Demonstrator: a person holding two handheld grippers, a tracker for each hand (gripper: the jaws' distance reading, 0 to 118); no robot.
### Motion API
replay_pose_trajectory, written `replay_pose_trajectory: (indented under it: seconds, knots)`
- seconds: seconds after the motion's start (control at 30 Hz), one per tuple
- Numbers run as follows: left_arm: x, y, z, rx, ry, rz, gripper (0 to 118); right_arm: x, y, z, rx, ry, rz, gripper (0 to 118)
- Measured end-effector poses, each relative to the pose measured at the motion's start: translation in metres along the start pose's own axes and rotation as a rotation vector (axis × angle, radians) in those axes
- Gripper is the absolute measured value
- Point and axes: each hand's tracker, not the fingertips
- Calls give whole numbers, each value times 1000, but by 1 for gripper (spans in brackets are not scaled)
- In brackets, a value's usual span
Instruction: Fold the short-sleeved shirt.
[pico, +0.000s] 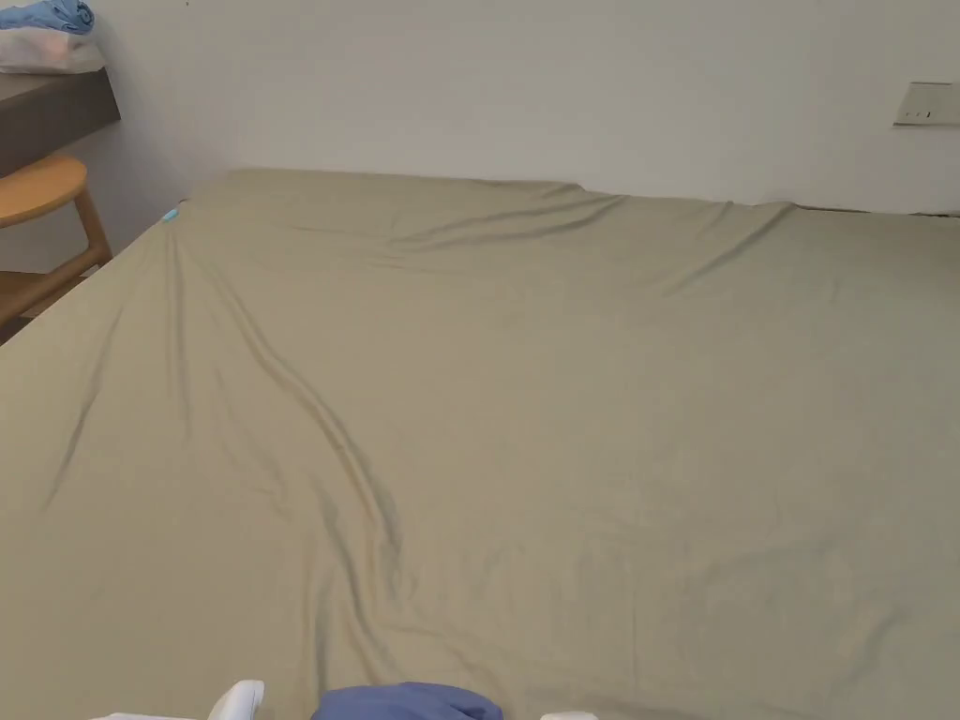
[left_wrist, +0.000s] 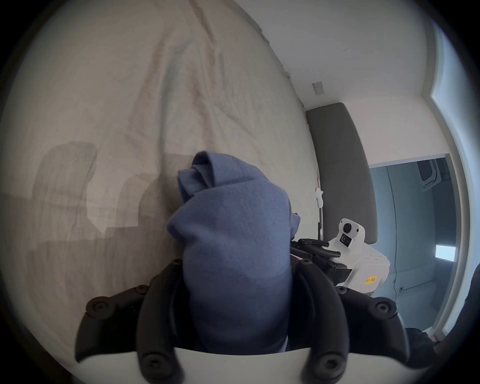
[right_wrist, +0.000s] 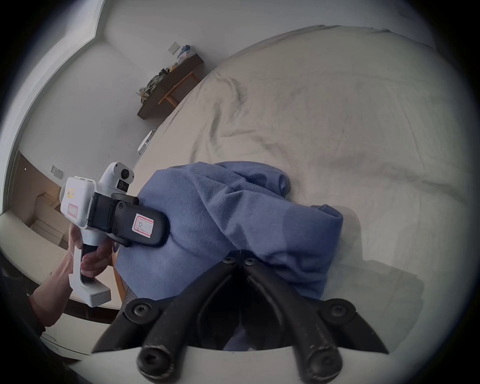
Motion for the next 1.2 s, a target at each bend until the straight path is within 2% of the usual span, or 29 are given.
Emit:
replay_pose_trajectory:
  seconds: [0.13, 0.33, 0.47, 0.6, 0.77, 0.87, 0.97, 1.0, 1.03, 1.07, 1.1, 1.13, 1.2]
  knots:
    - [1, 3, 14, 14, -39, -4, 52, 0, 5, 22, 67, 5, -13, 0]
    - [-16, 29, 72, 66, -50, -46, 51, -3, 13, 78, 183, -7, -51, 0]
    - [-32, 54, 125, -14, 111, -141, 51, -3, 16, 111, 242, -34, -52, 0]
    - [-48, 84, 177, -92, 291, -66, 50, -5, 16, 140, 284, -56, -45, 0]
    - [-88, 125, 249, -76, 463, -38, 49, -8, 10, 165, 308, -93, -45, 0]
    - [-88, 127, 257, -73, 680, -37, 49, -10, 4, 171, 321, -151, -28, 0]
    - [-118, 136, 262, -22, 729, 14, 50, -7, -1, 168, 312, -170, -40, 0]
    - [-121, 135, 259, -8, 738, 12, 54, -6, -2, 166, 307, -164, -49, 0]
    - [-117, 129, 252, 13, 768, 4, 66, -6, -3, 165, 305, -164, -54, 0]
    - [-107, 117, 249, 35, 799, -95, 85, -7, -3, 165, 304, -167, -52, 0]
    - [-98, 107, 249, 54, 823, -173, 97, -7, -4, 163, 302, -169, -35, 0]
    - [-85, 99, 253, 75, 843, -252, 102, -6, -2, 161, 299, -195, -3, 0]
    - [-60, 89, 269, 135, 858, -318, 102, -6, 0, 162, 279, -247, 22, 0]
